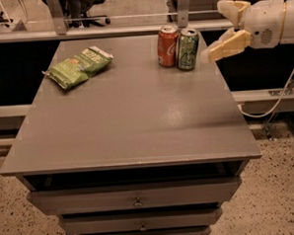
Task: Move green can near coke can
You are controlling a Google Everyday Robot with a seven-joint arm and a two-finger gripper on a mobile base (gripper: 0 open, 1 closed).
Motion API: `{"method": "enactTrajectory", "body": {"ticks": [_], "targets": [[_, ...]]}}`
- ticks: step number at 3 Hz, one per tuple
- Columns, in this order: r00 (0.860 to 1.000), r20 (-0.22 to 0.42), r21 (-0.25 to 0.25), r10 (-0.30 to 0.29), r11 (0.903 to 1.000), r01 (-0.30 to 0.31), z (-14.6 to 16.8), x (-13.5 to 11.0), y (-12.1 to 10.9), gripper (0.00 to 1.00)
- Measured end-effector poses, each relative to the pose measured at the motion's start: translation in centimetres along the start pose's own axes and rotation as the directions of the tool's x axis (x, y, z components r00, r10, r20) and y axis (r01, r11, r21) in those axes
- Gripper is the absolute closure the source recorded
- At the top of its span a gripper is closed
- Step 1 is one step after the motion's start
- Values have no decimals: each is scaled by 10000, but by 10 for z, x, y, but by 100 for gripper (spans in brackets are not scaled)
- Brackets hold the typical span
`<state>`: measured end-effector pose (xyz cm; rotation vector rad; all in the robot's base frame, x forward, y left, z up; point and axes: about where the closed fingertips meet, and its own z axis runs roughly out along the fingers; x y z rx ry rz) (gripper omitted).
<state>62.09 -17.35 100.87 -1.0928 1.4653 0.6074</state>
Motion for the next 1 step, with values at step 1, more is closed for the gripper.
{"method": "enactTrajectory", "body": {"ticks": [1], "targets": [[10000,3,-1,9,10000,-9,1,1,0,0]]}}
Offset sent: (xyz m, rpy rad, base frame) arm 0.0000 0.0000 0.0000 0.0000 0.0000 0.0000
